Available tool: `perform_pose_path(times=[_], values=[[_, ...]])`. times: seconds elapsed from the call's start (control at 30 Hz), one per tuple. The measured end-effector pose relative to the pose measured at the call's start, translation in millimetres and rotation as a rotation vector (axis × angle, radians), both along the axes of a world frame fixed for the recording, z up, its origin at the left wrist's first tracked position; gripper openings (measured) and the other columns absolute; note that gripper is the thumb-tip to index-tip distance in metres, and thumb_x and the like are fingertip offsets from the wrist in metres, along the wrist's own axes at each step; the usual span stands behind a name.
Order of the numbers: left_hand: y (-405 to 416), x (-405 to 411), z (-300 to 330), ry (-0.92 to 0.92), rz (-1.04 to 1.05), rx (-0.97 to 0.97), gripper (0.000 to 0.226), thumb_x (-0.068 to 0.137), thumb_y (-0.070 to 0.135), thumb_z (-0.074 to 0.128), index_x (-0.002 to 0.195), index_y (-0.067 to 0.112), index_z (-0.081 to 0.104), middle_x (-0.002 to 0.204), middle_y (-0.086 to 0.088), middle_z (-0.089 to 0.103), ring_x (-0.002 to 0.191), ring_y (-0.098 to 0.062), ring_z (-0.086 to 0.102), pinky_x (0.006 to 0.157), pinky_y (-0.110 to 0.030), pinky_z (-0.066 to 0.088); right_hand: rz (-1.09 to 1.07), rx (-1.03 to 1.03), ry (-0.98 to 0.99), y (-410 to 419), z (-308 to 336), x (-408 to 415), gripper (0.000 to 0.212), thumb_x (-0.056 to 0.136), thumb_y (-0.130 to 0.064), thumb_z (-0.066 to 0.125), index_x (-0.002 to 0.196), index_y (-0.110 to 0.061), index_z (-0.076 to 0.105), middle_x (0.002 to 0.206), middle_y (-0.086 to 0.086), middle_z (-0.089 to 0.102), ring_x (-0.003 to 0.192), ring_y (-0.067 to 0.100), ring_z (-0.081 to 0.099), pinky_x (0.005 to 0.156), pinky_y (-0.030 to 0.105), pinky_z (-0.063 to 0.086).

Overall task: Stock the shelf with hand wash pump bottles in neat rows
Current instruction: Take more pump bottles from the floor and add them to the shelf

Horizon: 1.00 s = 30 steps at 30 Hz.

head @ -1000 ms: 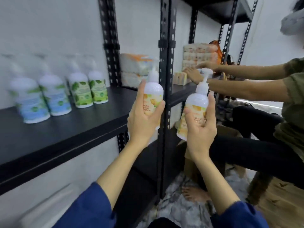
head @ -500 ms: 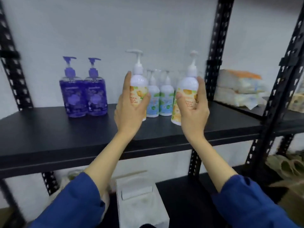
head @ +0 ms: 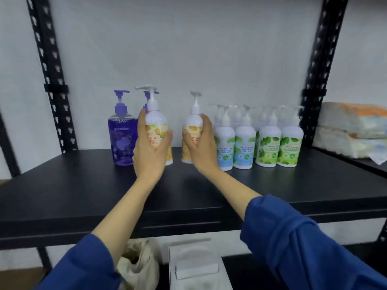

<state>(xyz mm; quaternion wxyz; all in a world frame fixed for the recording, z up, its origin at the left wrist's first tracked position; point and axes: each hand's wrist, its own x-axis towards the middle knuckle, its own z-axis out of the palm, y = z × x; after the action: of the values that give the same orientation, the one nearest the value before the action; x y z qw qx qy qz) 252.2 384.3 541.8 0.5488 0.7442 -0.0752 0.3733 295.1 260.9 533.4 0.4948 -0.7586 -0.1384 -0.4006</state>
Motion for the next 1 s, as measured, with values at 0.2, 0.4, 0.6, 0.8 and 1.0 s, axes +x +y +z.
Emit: perform_pose_path(times=[0.2,0.4,0.6,0.8,1.0], values=[[1,4,-4,-0.007,-0.004,0.116,0.071,0.085,0.055,0.056,0.139,0.058,0.010,0.131,0.006,0.053,0.108,-0.023,0.057,0.085,-0.046,0.050,-0.012,-0.076,0.074,1,-8,45,0.060,0.090,-0.038,0.055,0.139,-0.020,0.027,0.123,0.011,0.047,0.106,0.028,0.052,0.090,0.049,0.046],[1,11,-6,0.030,-0.013,0.145,0.072,0.084,0.058,0.053,0.139,0.059,0.008,0.120,0.004,0.055,0.103,-0.022,0.056,0.084,-0.045,0.049,0.005,-0.024,0.136,-4,-15,66,0.059,0.089,-0.030,0.058,0.136,-0.018,0.025,0.124,0.014,0.045,0.108,0.029,0.052,0.094,0.049,0.046],[3,14,-6,0.039,-0.009,0.107,0.073,0.085,0.055,0.055,0.140,0.056,0.009,0.130,0.002,0.053,0.111,-0.025,0.056,0.088,-0.047,0.048,0.026,-0.015,0.154,-3,-19,62,0.073,0.080,-0.029,0.072,0.135,-0.020,0.025,0.126,0.012,0.045,0.110,0.027,0.053,0.094,0.045,0.048],[1,12,-6,0.031,-0.023,0.089,0.073,0.085,0.054,0.057,0.141,0.055,0.010,0.126,0.001,0.054,0.108,-0.025,0.057,0.085,-0.043,0.049,-0.013,-0.044,0.206,0,-24,61,0.097,0.071,-0.005,0.075,0.143,-0.028,0.015,0.128,0.010,0.044,0.112,0.026,0.052,0.093,0.045,0.048],[0,11,-6,0.025,-0.030,0.116,0.074,0.084,0.054,0.056,0.142,0.054,0.009,0.128,0.000,0.053,0.107,-0.024,0.056,0.084,-0.045,0.050,0.086,0.000,0.211,-6,-21,61,0.091,0.075,-0.006,0.075,0.142,-0.029,0.017,0.120,0.001,0.046,0.104,0.024,0.058,0.088,0.044,0.052]])
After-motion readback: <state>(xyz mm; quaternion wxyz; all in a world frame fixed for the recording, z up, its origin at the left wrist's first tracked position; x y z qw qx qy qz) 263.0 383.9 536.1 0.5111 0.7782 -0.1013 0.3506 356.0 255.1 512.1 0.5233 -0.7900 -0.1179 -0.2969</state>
